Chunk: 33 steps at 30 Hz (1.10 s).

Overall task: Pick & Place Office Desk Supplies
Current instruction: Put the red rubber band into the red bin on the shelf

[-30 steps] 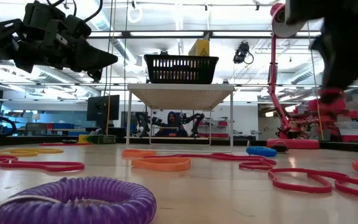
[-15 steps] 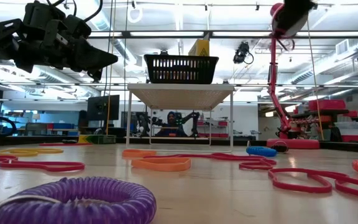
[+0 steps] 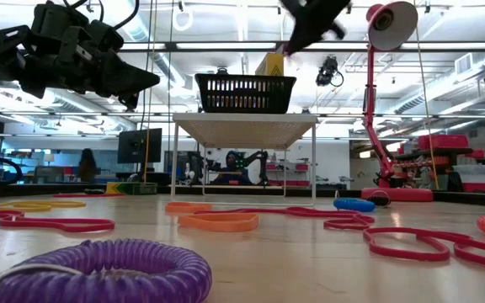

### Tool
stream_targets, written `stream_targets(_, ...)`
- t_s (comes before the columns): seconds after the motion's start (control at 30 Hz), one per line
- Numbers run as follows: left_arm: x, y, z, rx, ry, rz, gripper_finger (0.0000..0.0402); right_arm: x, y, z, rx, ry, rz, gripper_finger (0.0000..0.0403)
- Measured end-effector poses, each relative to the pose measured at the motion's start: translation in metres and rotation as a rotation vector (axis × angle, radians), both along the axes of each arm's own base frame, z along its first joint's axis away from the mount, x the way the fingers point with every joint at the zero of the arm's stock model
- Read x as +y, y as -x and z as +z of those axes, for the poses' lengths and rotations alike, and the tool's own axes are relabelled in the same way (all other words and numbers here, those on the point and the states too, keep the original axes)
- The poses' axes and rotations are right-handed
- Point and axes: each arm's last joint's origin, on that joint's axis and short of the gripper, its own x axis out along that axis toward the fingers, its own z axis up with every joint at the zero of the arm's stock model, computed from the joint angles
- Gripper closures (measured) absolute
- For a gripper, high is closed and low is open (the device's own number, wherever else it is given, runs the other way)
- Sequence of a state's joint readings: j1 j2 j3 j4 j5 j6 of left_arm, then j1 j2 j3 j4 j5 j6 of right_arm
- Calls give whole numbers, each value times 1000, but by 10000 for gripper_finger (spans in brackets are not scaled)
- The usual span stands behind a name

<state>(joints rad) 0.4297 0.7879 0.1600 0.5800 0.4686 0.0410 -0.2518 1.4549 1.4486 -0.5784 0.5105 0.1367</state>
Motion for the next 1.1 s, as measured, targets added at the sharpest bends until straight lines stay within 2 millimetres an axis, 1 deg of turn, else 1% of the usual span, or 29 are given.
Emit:
stream_targets(0.13, 0, 0, 0, 0, 0, 0, 383, -51, -17, -8, 20, -30, -8, 399)
stream_targets(0.27, 0, 0, 0, 0, 0, 0, 383, -95, -37, -19, 52, -87, 0, 399)
stream_targets(0.37, 0, 0, 0, 0, 0, 0, 383, -120, -50, -23, 63, -131, 12, 399)
stream_targets(0.43, 0, 0, 0, 0, 0, 0, 383, -131, -57, -25, 74, -144, 15, 399)
stream_targets(0.53, 0, 0, 0, 0, 0, 0, 383, -140, -65, -32, 93, -166, 26, 399)
stream_targets(0.83, 0, 0, 0, 0, 0, 0, 383, -144, -76, -55, 116, -222, 75, 396)
stream_targets(0.93, 0, 0, 0, 0, 0, 0, 383, -143, -80, -58, 115, -217, 82, 382)
stream_targets(1.1, 0, 0, 0, 0, 0, 0, 383, -141, -82, -58, 120, -209, 92, 344)
